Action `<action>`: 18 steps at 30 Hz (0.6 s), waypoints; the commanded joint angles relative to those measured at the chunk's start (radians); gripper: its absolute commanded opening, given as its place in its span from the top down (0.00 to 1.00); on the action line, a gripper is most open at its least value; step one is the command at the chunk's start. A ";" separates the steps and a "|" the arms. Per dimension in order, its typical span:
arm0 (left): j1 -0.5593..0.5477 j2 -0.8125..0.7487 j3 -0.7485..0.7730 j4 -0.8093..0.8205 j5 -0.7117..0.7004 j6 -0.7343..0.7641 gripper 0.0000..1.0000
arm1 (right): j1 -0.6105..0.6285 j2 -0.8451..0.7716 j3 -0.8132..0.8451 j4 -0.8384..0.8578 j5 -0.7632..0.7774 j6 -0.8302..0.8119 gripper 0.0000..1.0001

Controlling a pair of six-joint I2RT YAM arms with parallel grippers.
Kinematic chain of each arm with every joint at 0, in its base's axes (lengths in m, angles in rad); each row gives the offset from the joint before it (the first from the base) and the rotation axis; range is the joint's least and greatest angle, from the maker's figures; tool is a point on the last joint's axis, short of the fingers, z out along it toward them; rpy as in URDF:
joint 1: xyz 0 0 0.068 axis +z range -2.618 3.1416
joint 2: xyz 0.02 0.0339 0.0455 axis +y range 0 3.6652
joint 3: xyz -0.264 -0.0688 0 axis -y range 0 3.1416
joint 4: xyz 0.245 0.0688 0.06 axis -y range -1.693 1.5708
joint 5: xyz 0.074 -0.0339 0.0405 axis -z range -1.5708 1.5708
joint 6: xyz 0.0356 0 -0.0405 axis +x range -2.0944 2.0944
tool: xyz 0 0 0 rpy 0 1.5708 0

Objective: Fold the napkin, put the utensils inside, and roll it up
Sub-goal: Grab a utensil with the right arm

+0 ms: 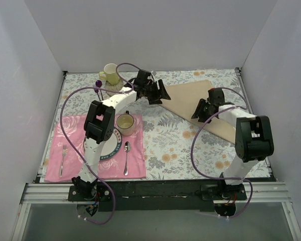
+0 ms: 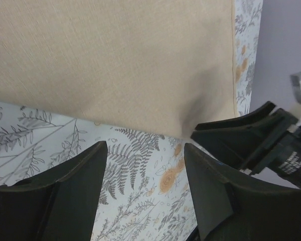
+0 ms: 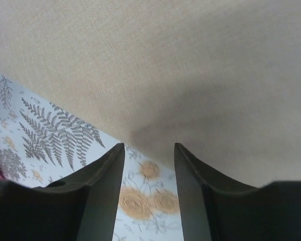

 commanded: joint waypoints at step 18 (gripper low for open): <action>-0.109 -0.398 -0.266 -0.015 -0.030 -0.001 0.32 | -0.650 -0.537 -0.292 -0.322 0.459 -0.077 0.41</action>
